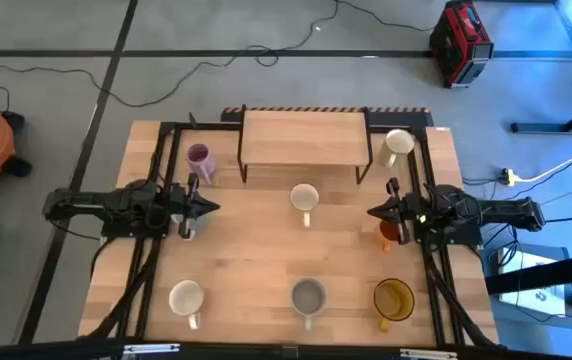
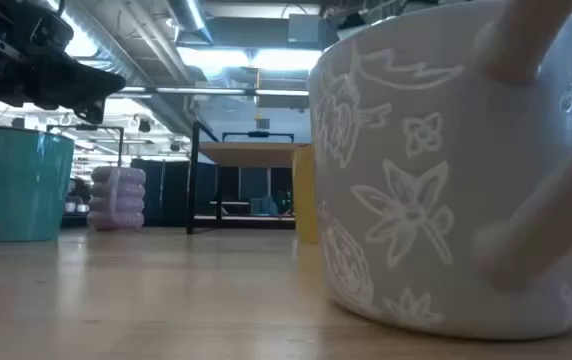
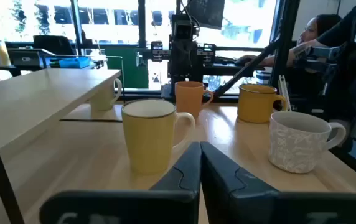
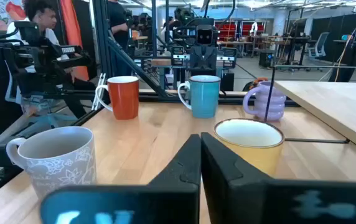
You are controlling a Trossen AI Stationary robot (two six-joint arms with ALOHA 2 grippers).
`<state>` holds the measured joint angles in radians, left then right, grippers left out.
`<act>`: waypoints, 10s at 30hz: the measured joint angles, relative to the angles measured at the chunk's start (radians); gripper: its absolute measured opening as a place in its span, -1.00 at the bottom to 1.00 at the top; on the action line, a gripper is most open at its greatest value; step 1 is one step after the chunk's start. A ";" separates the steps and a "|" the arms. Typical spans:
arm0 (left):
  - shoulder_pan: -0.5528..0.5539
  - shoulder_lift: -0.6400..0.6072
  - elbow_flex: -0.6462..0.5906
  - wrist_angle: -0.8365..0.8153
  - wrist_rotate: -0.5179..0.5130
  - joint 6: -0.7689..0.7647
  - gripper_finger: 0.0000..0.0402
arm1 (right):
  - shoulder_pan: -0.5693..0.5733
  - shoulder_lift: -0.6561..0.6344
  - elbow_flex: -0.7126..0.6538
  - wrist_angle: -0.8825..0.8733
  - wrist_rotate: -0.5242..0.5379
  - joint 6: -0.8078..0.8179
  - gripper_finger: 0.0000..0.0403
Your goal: Place coffee mugs
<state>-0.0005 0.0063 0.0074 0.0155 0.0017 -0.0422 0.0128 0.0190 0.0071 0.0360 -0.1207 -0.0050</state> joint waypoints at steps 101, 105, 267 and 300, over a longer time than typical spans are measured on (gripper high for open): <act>-0.025 1.055 0.650 0.561 -0.190 -0.189 -1.00 | 0.000 0.000 0.000 0.021 0.046 0.001 -1.00; -0.038 1.154 0.720 0.531 -0.195 -0.237 -0.97 | 0.000 0.000 0.000 0.019 0.040 0.003 -1.00; 0.832 1.427 1.005 -0.060 0.683 0.352 -0.89 | 0.000 0.000 0.000 0.014 0.023 0.060 -1.00; 0.795 1.275 1.004 -0.261 0.449 0.282 -0.48 | 0.000 0.000 0.000 0.014 0.023 0.060 -1.00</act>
<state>0.7946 1.2808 1.0115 -0.2456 0.4509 0.2401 0.0128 0.0192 0.0071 0.0502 -0.0975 0.0551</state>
